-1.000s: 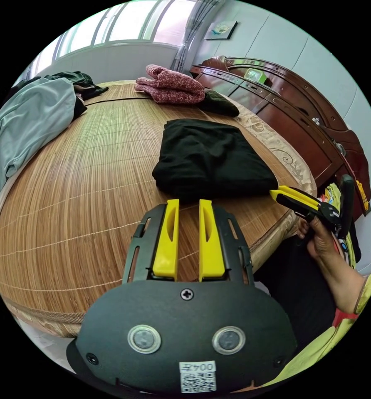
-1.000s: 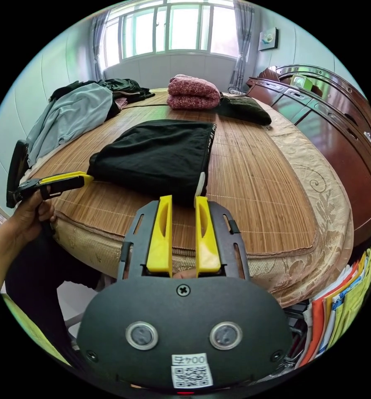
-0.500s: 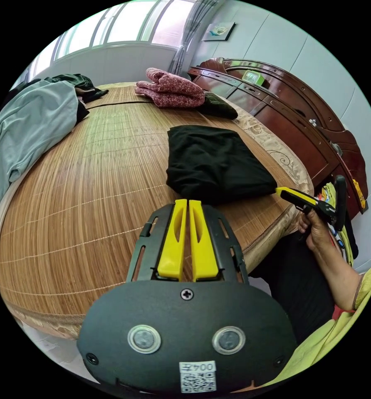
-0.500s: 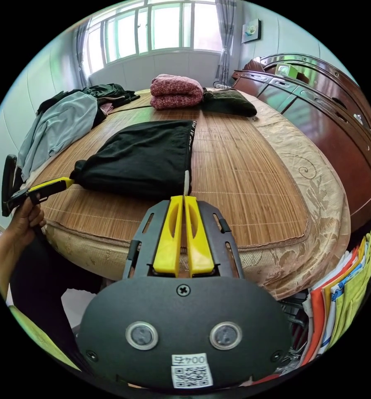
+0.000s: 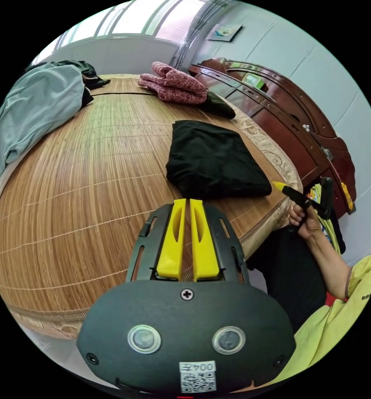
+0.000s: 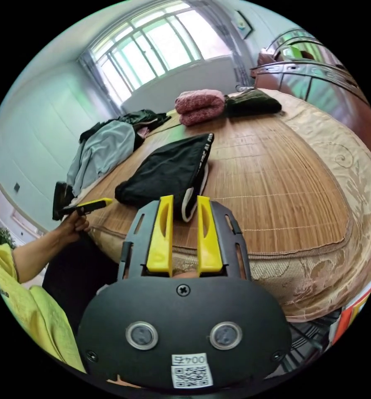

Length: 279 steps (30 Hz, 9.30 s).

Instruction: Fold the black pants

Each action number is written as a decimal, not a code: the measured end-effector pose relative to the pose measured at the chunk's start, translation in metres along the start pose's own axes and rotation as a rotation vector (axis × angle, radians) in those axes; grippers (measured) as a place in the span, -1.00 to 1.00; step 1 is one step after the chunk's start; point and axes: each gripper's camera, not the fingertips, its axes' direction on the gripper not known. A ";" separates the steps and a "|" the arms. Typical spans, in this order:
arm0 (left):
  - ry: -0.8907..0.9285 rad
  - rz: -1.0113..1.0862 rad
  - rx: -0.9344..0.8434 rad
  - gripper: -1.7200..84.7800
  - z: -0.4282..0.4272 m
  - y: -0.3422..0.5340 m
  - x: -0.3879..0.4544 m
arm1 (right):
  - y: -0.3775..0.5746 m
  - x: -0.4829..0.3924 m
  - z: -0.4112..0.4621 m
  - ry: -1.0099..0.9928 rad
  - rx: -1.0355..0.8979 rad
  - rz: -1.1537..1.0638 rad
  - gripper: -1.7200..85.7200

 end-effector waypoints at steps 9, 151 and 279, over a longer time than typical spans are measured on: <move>0.392 -0.423 0.078 -0.78 -0.027 -0.030 -0.083 | -0.007 -0.009 -0.003 0.014 -0.092 -0.052 -0.71; -0.122 0.308 -0.160 -0.86 0.250 -0.004 0.137 | -0.086 -0.003 0.124 0.110 -0.279 -0.160 -0.76; 0.750 -0.589 0.058 -0.61 -0.188 0.056 -0.036 | -0.066 0.132 -0.075 -0.499 -0.056 0.986 -0.81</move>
